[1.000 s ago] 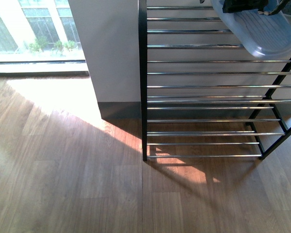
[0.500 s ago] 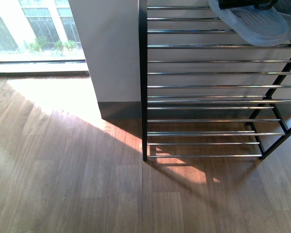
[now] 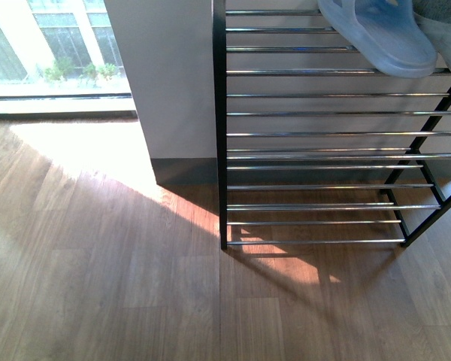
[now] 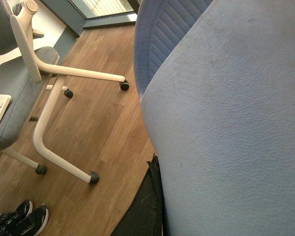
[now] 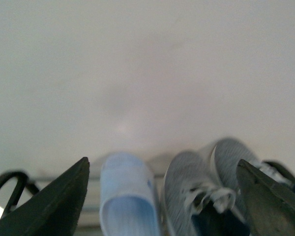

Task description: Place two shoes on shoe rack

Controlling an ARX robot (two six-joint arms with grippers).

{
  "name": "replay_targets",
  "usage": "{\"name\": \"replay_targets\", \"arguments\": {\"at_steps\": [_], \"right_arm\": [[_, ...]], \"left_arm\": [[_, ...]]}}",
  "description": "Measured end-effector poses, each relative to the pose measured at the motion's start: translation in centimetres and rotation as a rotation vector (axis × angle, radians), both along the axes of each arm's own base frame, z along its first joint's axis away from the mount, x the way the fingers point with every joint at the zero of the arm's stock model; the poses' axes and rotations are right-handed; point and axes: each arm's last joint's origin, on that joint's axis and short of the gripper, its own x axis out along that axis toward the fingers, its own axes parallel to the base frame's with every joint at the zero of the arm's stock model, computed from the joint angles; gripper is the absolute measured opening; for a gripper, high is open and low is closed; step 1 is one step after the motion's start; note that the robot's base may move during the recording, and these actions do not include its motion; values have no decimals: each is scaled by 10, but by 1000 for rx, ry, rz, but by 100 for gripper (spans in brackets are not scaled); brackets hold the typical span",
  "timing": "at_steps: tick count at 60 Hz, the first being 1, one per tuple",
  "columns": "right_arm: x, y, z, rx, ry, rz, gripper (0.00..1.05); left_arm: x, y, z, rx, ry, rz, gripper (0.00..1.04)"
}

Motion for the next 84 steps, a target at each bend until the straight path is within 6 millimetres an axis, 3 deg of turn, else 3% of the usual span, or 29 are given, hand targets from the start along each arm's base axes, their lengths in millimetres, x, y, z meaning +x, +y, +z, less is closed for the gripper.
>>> {"name": "replay_targets", "arguments": {"at_steps": [4, 7, 19, 31, 54, 84], "right_arm": [[-11, -4, -10, 3, -98, -10, 76], [-24, -7, -27, 2, -137, -8, 67], [-71, -17, -78, -14, -120, 7, 38], [-114, -28, -99, -15, -131, -4, 2], [-171, -44, -131, -19, -119, -5, 1], [-215, -44, -148, -18, -115, -3, 1]], "left_arm": [[0, 0, 0, 0, 0, 0, 2], [0, 0, 0, 0, 0, 1, 2], [0, 0, 0, 0, 0, 1, 2], [0, 0, 0, 0, 0, 1, 2], [0, 0, 0, 0, 0, 0, 2], [0, 0, 0, 0, 0, 1, 2]]}}
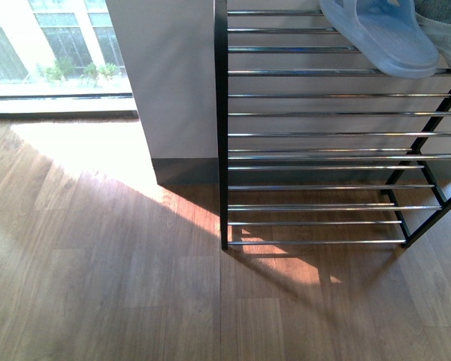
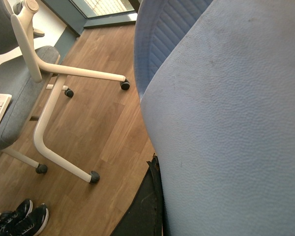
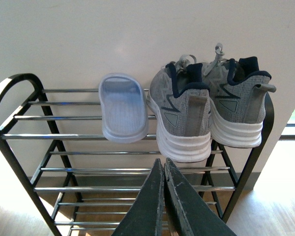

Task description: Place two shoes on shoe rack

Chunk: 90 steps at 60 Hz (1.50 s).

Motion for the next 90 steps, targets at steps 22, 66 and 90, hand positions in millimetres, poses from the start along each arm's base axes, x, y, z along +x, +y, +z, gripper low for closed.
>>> {"name": "replay_targets", "arguments": {"at_steps": [22, 66, 90], "right_arm": [[-22, 0, -6, 0, -21, 0, 1], [-45, 0, -3, 0, -32, 0, 1], [-60, 0, -6, 0, -27, 0, 1]], "left_arm": [[0, 0, 0, 0, 0, 0, 2], [0, 0, 0, 0, 0, 0, 2], [0, 0, 0, 0, 0, 0, 2]]}}
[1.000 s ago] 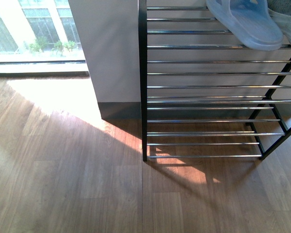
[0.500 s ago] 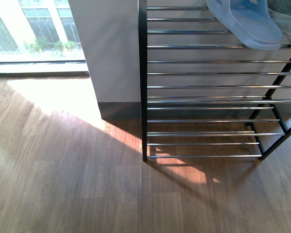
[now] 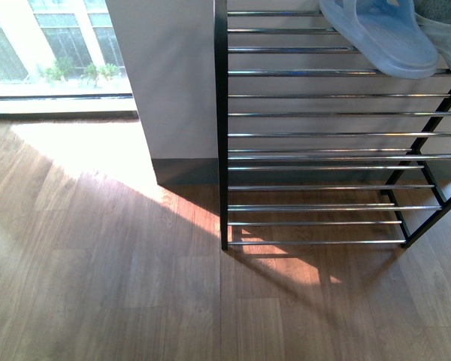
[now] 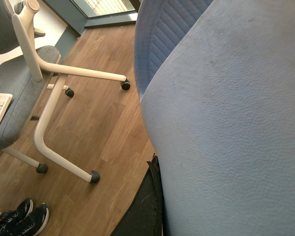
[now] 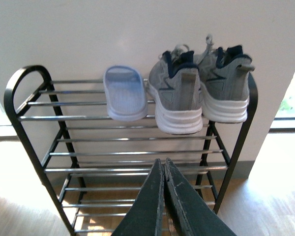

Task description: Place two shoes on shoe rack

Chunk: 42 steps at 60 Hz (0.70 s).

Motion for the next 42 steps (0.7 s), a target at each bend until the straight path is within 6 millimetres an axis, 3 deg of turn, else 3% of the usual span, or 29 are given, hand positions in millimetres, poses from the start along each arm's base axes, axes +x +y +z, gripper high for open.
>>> {"name": "replay_targets", "arguments": {"at_steps": [9, 22, 37, 42], "right_arm": [[0, 0, 0, 0, 2, -1, 4], [0, 0, 0, 0, 0, 0, 39], [0, 0, 0, 0, 1, 3, 94], [0, 0, 0, 0, 2, -2, 95]], "left_arm": [[0, 0, 0, 0, 0, 0, 2], [0, 0, 0, 0, 0, 0, 2], [0, 0, 0, 1, -1, 2, 2], [1, -1, -1, -44, -36, -39, 2]]}}
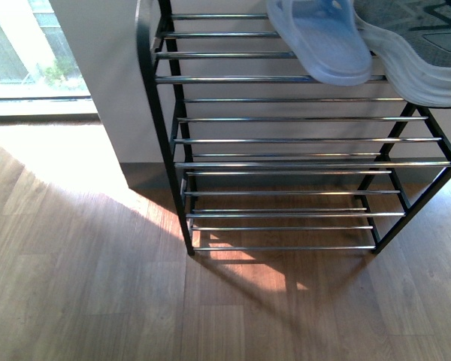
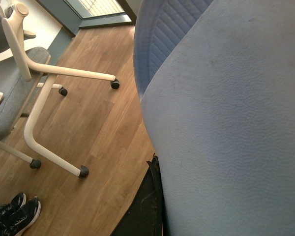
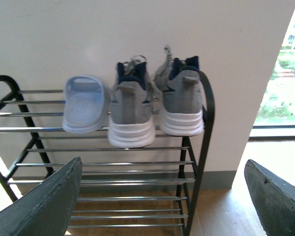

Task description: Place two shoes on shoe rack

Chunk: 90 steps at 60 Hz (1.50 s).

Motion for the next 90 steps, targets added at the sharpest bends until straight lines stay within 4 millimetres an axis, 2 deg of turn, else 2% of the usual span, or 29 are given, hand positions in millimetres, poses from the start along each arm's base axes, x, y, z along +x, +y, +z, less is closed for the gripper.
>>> {"name": "replay_targets", "arguments": {"at_steps": [2, 5, 8, 12, 14, 16, 17, 23, 25, 31, 36, 41, 47, 55, 61, 70, 77, 82, 90], "right_arm": [[0, 0, 0, 0, 1, -4, 95], [0, 0, 0, 0, 0, -6, 96], [0, 0, 0, 0, 0, -2, 96], [0, 0, 0, 0, -1, 2, 96], [0, 0, 0, 0, -1, -2, 96], [0, 0, 0, 0, 0, -2, 96], [0, 0, 0, 0, 0, -2, 96], [0, 0, 0, 0, 0, 0, 96], [0, 0, 0, 0, 0, 0, 96], [0, 0, 0, 0, 0, 0, 96], [0, 0, 0, 0, 0, 0, 96], [0, 0, 0, 0, 0, 0, 96], [0, 0, 0, 0, 0, 0, 96], [0, 0, 0, 0, 0, 0, 96], [0, 0, 0, 0, 0, 0, 96], [0, 0, 0, 0, 0, 0, 96], [0, 0, 0, 0, 0, 0, 96], [0, 0, 0, 0, 0, -1, 96], [0, 0, 0, 0, 0, 0, 96]], "left_arm": [[2, -2, 0, -49, -44, -49, 2], [16, -17, 10, -158, -165, -224, 2], [40, -37, 30, -230, -218, -376, 2], [77, -57, 53, -241, -209, -459, 2], [97, -68, 62, -238, -193, -482, 2], [107, -73, 65, -246, -181, -499, 2], [121, -79, 67, -254, -153, -519, 2], [178, -104, 62, -229, -30, -546, 2], [184, -106, 61, -219, -18, -548, 2], [229, -124, 49, -159, 70, -583, 2], [249, -134, 51, -127, 86, -601, 2], [277, -148, 56, -98, 91, -636, 2], [300, -159, 37, -72, 152, -656, 2], [317, -169, 15, -13, 222, -681, 2], [326, -176, 16, 27, 201, -671, 2], [329, -180, 18, -14, 175, -690, 24], [318, -183, 27, -138, 140, -747, 43], [299, -184, 40, -225, 113, -779, 55], [259, -180, 85, -308, -29, -773, 77]]}}
